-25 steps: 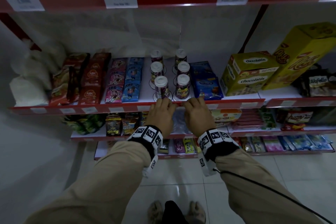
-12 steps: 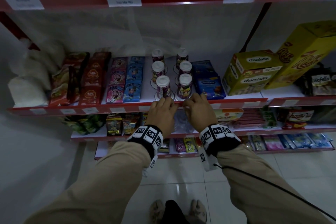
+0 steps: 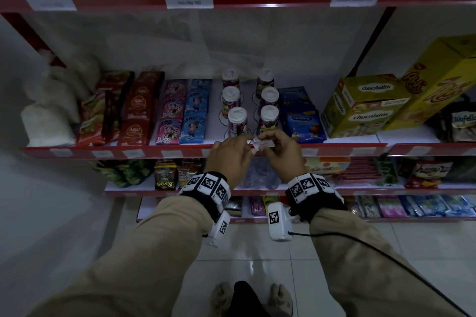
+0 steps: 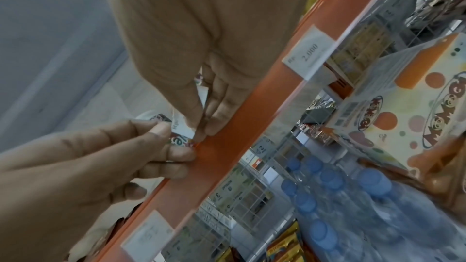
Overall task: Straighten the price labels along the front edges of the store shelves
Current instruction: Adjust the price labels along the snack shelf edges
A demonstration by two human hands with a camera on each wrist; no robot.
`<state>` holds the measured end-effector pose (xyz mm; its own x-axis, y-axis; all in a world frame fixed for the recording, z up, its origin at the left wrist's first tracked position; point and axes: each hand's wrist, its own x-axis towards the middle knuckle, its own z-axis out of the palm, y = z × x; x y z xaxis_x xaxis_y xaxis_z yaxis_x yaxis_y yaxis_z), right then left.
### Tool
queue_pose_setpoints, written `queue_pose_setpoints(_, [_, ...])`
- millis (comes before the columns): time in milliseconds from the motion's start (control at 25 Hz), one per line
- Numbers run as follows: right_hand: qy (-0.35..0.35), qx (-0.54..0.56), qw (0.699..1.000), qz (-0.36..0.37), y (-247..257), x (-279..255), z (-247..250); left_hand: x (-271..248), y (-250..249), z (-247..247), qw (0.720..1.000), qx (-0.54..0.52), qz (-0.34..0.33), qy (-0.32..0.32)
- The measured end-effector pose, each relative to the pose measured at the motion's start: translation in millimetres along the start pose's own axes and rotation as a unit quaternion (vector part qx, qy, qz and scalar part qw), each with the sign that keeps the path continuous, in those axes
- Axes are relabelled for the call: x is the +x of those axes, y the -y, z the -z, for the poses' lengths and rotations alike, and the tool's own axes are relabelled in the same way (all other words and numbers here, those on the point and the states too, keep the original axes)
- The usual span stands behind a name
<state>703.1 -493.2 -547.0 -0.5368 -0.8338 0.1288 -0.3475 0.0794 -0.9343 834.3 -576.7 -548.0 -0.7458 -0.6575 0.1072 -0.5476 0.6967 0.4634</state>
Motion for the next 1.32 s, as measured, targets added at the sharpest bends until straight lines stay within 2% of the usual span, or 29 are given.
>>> queue_pose_setpoints(200, [0.022,-0.005,1.0,-0.003,-1,-4,-1,3,0,-3,0.999,0.05,-0.003,-0.018])
queue_pose_setpoints(400, [0.023,-0.215,0.971,0.101,-5,-2,13,1,1,-3,0.996,0.09,-0.025,-0.011])
queue_pose_setpoints(600, [-0.004,-0.213,0.974,0.073,-3,5,11,-6,6,4,0.987,0.154,-0.031,-0.015])
queue_pose_setpoints(760, [0.017,-0.293,0.95,0.103,-4,0,-1,-6,13,8,0.988,0.15,-0.017,0.002])
queue_pose_setpoints(920, [0.015,-0.344,0.935,0.083,-7,-4,-7,-5,13,6,0.989,0.141,-0.029,0.025])
queue_pose_setpoints(1320, [0.055,-0.402,0.91,0.081,-2,-5,-5,-3,19,-2,0.98,0.191,-0.048,0.032])
